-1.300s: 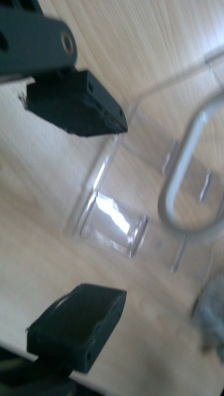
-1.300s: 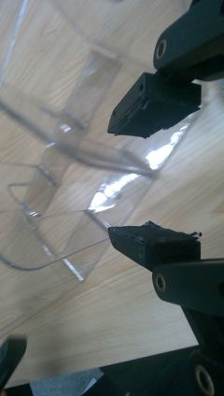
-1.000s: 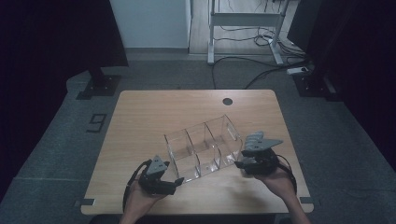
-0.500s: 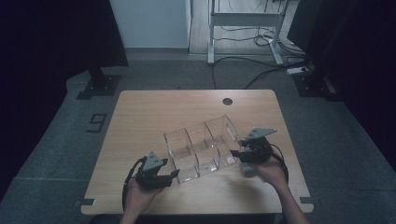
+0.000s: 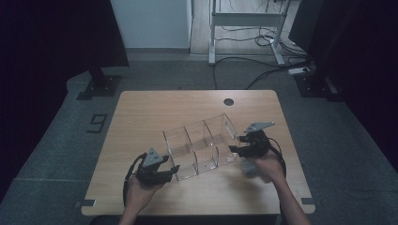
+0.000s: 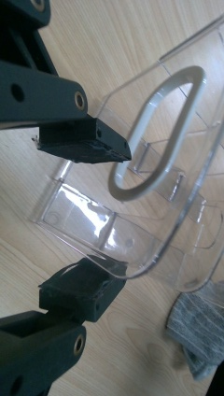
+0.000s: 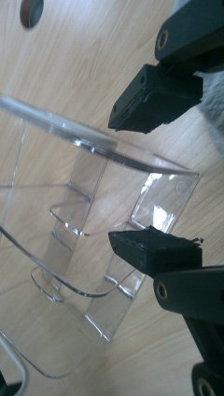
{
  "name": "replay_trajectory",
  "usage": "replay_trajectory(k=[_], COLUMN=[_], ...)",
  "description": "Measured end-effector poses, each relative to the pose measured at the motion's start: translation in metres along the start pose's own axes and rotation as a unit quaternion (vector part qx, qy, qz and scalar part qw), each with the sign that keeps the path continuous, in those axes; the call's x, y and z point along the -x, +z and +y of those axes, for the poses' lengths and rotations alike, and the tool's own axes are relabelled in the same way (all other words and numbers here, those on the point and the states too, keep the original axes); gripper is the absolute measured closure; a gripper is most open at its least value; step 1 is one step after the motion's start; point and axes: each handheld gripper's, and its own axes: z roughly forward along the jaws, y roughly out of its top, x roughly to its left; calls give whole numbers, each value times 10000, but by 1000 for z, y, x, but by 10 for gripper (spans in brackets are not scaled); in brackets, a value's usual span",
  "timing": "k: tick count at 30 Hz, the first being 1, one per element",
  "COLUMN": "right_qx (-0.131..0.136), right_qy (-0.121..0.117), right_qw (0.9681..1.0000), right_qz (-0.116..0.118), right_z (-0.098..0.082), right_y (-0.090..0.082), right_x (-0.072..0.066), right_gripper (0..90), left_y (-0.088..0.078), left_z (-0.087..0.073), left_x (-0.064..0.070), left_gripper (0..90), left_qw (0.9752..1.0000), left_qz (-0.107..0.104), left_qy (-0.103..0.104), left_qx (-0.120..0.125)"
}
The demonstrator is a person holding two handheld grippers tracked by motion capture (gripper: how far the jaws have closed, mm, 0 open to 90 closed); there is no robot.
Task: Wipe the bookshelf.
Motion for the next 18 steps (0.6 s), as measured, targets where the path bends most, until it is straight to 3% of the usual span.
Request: replay_trajectory(k=[4, 6, 11, 18], right_qx=[103, 95, 68, -128], right_qy=[-18, -82, -84, -291], right_qw=[9998, 9998, 9997, 9993], right_qz=[195, 162, 215, 184], right_z=[7, 9, 8, -3], right_y=[6, 8, 5, -8], right_x=[3, 3, 1, -18], right_gripper=[371, 392, 439, 451], left_y=[2, 3, 2, 3], left_z=[3, 3, 5, 8], left_x=[0, 0, -2, -17], left_gripper=[433, 456, 529, 586], left_qw=[10000, 10000, 9998, 9998], left_qz=[-18, -53, 129, 139], left_qy=[19, 48, 146, 72], left_qx=[35, 42, 38, 81])
